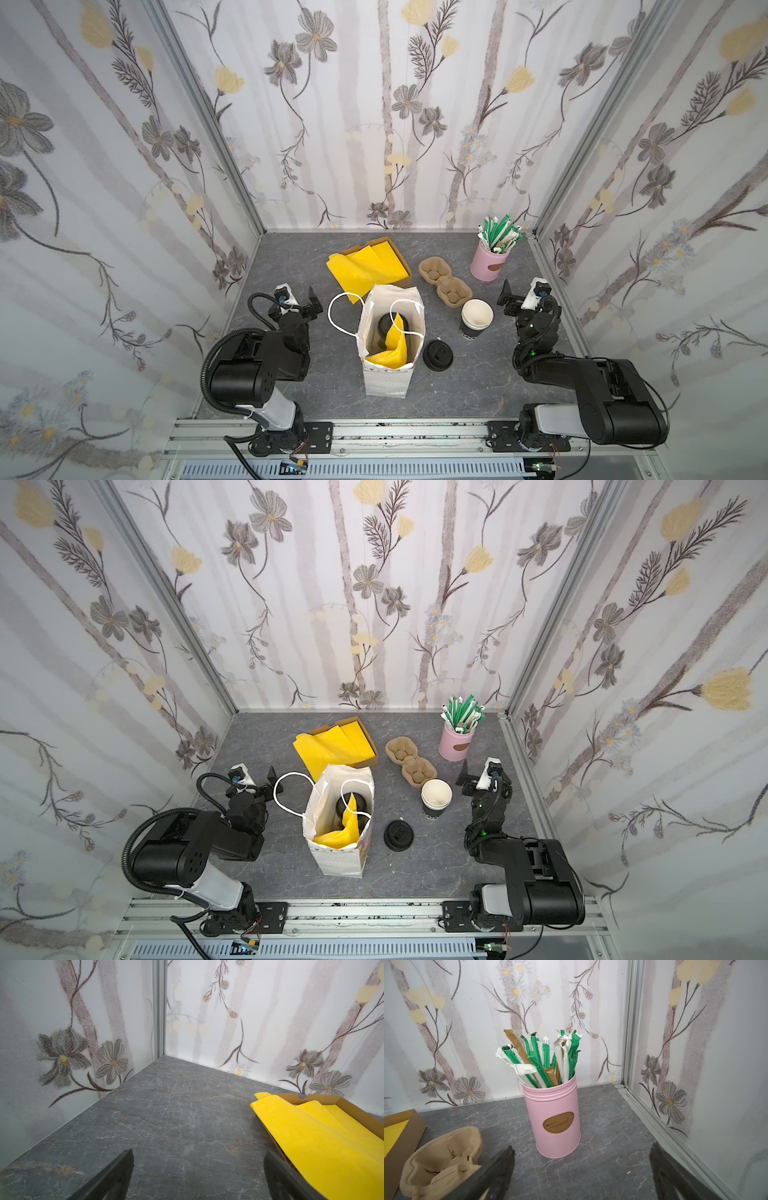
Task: Pack a coffee takeout order
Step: Reset both arms
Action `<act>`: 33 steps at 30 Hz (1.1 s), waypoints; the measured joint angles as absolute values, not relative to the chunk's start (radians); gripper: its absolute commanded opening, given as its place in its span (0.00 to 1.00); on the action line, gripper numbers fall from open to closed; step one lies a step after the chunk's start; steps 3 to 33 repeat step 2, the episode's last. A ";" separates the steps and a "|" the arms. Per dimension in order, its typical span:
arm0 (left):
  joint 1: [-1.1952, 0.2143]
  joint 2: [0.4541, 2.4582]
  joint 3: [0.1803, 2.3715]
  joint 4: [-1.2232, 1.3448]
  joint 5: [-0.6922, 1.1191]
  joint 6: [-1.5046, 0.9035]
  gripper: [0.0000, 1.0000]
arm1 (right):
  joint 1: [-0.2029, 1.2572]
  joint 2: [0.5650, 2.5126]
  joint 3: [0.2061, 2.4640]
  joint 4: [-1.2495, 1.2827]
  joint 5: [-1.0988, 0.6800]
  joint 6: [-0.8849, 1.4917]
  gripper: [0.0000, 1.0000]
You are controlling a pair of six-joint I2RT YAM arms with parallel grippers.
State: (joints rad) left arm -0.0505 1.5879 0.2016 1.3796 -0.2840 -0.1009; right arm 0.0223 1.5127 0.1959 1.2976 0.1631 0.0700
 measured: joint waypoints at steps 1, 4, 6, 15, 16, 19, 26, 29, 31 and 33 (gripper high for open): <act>-0.051 1.588 0.202 1.380 -0.284 -0.101 1.00 | 0.022 1.512 0.195 1.298 0.163 0.070 1.00; -0.051 1.588 0.202 1.380 -0.284 -0.101 1.00 | 0.023 1.512 0.193 1.299 0.163 0.070 1.00; -0.051 1.588 0.202 1.380 -0.284 -0.101 1.00 | 0.023 1.512 0.193 1.299 0.163 0.070 1.00; -0.051 1.588 0.202 1.380 -0.284 -0.101 1.00 | 0.023 1.512 0.193 1.299 0.163 0.070 1.00; -0.051 1.588 0.202 1.380 -0.284 -0.101 1.00 | 0.023 1.512 0.193 1.299 0.163 0.070 1.00; -0.051 1.588 0.202 1.380 -0.284 -0.101 1.00 | 0.023 1.512 0.193 1.299 0.163 0.070 1.00; -0.051 1.588 0.202 1.380 -0.284 -0.101 1.00 | 0.023 1.512 0.193 1.299 0.163 0.070 1.00; -0.051 1.588 0.202 1.380 -0.284 -0.101 1.00 | 0.023 1.512 0.193 1.299 0.163 0.070 1.00; -0.051 1.588 0.202 1.380 -0.284 -0.101 1.00 | 0.023 1.512 0.193 1.299 0.163 0.070 1.00; -0.051 1.588 0.202 1.380 -0.284 -0.101 1.00 | 0.023 1.512 0.193 1.299 0.163 0.070 1.00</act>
